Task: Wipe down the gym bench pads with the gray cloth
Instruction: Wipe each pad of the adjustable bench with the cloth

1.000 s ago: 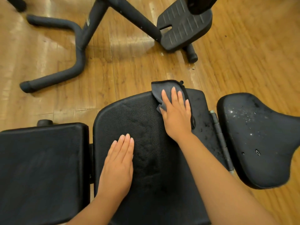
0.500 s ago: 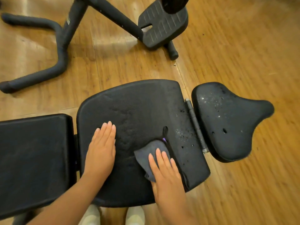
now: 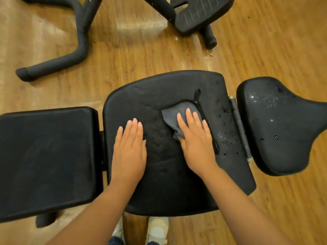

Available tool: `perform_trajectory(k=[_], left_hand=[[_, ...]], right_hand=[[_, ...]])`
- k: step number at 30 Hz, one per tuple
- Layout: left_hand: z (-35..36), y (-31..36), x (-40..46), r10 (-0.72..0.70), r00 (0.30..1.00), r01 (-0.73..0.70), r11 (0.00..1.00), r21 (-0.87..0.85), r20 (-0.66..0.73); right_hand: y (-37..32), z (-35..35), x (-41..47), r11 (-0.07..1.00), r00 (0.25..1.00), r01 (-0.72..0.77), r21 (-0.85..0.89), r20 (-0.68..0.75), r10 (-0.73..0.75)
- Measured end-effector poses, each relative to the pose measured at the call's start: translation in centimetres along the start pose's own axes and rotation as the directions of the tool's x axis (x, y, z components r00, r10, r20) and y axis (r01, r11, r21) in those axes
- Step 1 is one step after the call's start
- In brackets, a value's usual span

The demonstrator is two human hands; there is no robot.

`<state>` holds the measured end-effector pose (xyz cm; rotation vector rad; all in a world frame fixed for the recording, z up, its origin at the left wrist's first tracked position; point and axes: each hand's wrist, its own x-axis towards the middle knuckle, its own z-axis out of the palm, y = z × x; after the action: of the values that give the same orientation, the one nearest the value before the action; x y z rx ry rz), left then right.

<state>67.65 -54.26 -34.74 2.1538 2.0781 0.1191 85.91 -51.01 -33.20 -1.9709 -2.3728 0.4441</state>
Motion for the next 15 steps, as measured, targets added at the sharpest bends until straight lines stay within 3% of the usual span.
perform_trajectory(k=[7,15], left_hand=[[0.1,-0.1,0.1,0.009,1.000,-0.009,0.999,-0.039,0.000],[-0.5,0.2,0.1,0.002,1.000,-0.002,1.000,-0.002,-0.017]], right_hand=[[1.8,-2.2,11.3,0.998,0.997,-0.059,-0.012,-0.050,0.058],[1.4,-2.4,10.4,0.998,0.998,-0.061,0.005,-0.027,0.061]])
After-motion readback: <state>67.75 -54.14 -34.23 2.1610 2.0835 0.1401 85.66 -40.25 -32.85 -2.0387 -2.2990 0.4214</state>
